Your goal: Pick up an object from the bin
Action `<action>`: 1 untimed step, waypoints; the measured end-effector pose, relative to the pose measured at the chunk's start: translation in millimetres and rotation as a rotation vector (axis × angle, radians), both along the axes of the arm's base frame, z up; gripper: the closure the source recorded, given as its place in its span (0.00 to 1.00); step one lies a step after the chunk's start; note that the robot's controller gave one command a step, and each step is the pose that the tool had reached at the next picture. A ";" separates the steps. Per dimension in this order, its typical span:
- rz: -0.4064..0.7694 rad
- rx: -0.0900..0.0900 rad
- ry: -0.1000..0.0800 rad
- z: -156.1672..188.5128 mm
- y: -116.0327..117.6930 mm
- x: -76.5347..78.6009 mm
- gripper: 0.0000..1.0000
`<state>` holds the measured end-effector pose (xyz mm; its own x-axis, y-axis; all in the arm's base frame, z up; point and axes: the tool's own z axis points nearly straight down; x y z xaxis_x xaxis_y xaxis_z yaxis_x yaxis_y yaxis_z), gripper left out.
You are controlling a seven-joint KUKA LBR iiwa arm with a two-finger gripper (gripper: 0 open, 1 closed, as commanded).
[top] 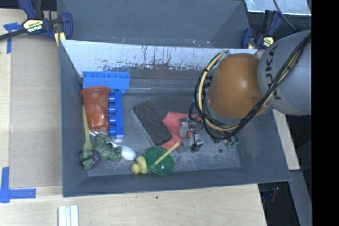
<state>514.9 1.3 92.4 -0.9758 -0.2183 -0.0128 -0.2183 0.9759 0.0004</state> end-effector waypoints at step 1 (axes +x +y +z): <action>0.000 0.000 0.000 0.0 0.0 0.0 0.00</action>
Offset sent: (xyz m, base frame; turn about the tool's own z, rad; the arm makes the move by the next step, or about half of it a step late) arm 0.0000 0.0000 0.0000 0.0000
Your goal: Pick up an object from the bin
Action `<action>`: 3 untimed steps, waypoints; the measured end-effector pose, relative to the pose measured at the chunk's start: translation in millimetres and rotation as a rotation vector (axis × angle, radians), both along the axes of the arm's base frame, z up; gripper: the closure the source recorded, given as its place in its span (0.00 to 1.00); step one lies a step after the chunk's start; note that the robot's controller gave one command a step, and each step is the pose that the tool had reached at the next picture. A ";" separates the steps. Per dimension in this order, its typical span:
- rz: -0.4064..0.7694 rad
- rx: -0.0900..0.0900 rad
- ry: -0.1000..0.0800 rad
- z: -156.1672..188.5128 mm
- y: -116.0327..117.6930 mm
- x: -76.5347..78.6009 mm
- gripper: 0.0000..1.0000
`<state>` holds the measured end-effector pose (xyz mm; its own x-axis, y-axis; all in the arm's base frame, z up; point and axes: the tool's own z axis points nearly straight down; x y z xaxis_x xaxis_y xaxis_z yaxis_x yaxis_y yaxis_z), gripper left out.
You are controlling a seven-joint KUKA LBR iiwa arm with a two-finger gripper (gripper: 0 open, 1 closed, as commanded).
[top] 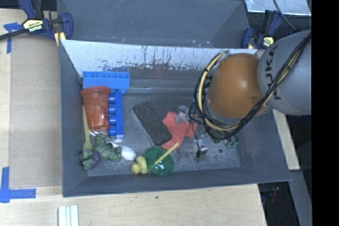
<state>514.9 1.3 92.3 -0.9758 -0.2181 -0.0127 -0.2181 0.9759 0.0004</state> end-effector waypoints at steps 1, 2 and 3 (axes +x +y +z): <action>-0.001 0.000 0.000 0.0 0.0 0.0 1.00; -0.001 0.000 0.000 0.0 0.0 0.0 0.00; -0.001 0.000 0.000 0.0 -0.1 0.0 1.00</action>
Offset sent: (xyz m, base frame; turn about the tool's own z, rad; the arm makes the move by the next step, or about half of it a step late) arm 0.0000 0.0000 0.0000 0.0000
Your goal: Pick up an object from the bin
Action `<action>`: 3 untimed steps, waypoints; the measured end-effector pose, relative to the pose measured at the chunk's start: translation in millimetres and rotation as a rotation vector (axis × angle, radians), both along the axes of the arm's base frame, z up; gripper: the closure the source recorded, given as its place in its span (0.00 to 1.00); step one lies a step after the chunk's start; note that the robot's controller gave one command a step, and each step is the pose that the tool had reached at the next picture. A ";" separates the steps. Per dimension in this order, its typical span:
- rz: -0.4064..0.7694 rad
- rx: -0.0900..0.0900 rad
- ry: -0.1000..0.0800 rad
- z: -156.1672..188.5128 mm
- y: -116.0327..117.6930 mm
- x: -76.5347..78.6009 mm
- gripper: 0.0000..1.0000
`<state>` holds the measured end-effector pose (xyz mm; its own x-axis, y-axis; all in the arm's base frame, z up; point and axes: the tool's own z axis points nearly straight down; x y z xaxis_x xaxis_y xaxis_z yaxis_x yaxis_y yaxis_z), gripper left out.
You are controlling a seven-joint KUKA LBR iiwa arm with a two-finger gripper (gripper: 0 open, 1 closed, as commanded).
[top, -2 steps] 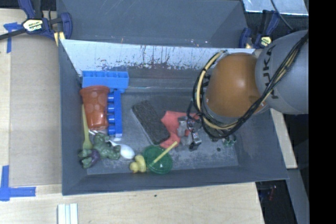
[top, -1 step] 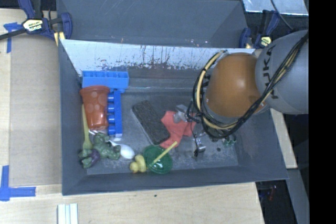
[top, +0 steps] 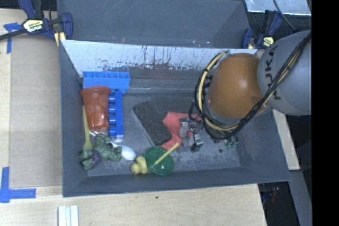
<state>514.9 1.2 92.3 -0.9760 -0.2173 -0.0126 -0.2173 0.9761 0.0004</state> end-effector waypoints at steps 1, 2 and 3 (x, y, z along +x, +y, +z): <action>0.000 0.000 0.000 0.0 0.0 0.0 0.00; 0.000 0.000 0.000 0.0 0.0 0.0 1.00; 0.000 0.000 0.000 0.0 0.0 0.0 0.00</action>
Offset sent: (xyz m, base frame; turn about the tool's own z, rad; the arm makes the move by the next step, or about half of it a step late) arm 0.0000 0.0000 0.0000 0.0000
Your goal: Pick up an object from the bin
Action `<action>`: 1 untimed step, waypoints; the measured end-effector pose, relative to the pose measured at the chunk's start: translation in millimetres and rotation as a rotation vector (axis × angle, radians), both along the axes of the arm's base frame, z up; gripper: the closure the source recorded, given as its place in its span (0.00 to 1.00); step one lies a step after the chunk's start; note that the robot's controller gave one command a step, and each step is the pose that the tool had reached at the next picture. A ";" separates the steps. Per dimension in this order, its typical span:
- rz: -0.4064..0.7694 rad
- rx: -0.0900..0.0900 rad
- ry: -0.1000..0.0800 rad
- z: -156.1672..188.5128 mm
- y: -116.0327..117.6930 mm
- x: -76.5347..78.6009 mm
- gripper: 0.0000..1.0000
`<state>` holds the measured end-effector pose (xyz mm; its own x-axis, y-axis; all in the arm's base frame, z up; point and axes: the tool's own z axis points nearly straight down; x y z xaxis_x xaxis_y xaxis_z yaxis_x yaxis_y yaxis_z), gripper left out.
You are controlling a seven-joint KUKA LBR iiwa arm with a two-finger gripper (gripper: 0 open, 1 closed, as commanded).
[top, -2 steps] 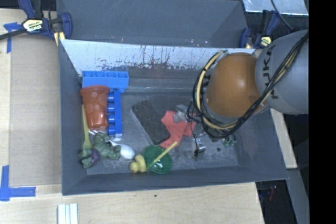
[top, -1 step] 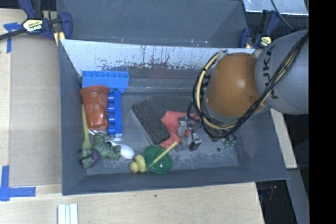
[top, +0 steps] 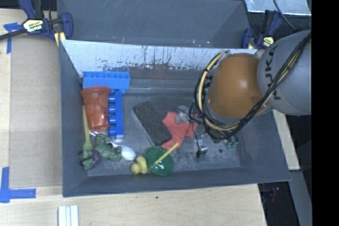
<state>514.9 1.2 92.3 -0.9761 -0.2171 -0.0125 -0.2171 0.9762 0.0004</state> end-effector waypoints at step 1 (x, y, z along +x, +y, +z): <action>0.000 0.000 0.000 0.0 0.0 0.0 0.00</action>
Offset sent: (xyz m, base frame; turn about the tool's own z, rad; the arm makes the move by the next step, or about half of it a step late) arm 0.0678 -0.0450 -0.0145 0.2470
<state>514.9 1.2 92.3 -0.9761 -0.2170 -0.0126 -0.2170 0.9762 0.0004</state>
